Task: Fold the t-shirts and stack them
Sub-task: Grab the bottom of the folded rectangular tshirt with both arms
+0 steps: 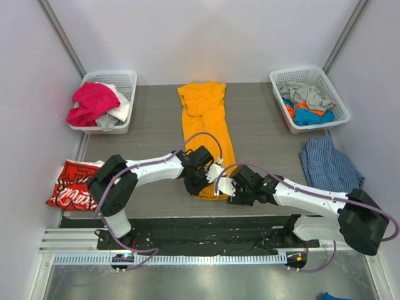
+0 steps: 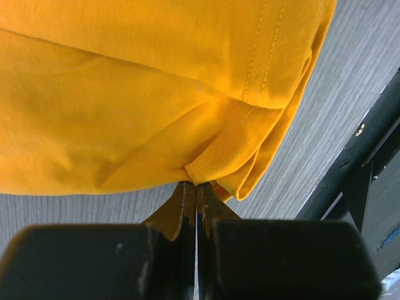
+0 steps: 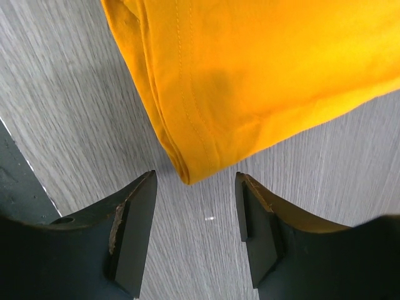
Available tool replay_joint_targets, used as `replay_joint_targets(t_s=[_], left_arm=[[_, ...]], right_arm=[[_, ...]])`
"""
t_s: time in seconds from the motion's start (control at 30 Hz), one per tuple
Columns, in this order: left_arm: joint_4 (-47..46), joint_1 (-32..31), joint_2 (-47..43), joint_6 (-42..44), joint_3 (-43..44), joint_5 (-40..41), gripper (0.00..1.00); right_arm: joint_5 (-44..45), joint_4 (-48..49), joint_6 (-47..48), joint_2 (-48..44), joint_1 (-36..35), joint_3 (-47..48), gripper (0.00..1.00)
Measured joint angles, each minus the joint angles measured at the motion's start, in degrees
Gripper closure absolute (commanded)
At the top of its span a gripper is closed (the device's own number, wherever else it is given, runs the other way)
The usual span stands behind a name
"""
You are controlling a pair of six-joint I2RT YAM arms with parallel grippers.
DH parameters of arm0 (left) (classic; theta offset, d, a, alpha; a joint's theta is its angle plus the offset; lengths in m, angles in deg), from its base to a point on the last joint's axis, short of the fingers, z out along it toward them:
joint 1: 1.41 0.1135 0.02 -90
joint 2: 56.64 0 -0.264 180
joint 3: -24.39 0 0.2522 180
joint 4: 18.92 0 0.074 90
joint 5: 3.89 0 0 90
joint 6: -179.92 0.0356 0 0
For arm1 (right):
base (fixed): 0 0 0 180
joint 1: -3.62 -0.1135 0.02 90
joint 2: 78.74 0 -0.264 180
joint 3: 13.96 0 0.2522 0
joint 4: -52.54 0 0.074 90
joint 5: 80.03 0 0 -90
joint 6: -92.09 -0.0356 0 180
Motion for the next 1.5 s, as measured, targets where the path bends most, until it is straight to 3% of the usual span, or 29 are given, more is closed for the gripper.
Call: replay_joint_targets(t_s=[0.23,0.47,0.57,0.8,1.07,1.5], left_arm=[[0.3,0.2,0.0,0.3,0.0,0.5,1.00],[0.5,0.3,0.1,1.1,0.1,0.4,1.00],[0.5,0.4,0.1,1.3,0.1,0.4,1.00],[1.3,0.8,0.1,1.4,0.1,1.1,1.00],[1.1,0.9,-0.2,1.6,0.1,1.9,1.00],[1.2,0.7,-6.3,2.5,2.7,5.2,1.00]], right_arm=[[-0.7,2.2,1.8,2.6,-0.2,0.0,0.41],[-0.7,4.0,3.7,3.9,-0.3,0.0,0.48],[-0.7,5.2,4.7,4.7,-0.4,-0.1,0.58],[-0.7,7.5,5.7,6.8,-0.5,0.0,0.99],[-0.3,6.3,5.5,6.5,-0.5,0.5,0.99],[0.0,-4.3,2.1,0.9,-0.5,7.4,0.99]])
